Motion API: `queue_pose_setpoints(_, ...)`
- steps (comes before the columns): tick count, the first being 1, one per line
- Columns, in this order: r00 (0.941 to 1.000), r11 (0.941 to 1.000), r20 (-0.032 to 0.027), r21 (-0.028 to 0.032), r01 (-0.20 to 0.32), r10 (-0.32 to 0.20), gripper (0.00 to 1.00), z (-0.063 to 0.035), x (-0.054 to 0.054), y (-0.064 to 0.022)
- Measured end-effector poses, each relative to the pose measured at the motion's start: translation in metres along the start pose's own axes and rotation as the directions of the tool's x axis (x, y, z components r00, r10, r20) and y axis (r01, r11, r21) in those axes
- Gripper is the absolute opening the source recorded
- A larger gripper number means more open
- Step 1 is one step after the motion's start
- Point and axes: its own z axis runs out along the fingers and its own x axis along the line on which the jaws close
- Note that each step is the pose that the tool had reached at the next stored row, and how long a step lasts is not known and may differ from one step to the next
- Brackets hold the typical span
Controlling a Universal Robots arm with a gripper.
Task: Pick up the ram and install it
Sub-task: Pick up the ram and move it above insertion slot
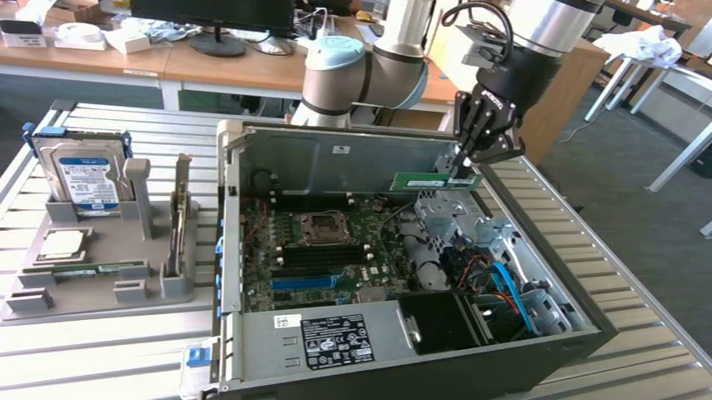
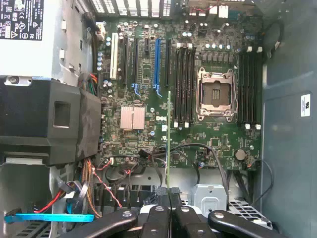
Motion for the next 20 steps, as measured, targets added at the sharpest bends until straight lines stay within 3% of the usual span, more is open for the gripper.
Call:
queue_pose_setpoints(8,1.0000,1.0000,-0.0001,0.0000,0.000,0.000,0.11,0.0000,0.000,0.0010)
queue_pose_setpoints(20,1.0000,1.0000,0.0000,0.0000,0.000,0.000,0.11,0.0008,-0.001,0.0117)
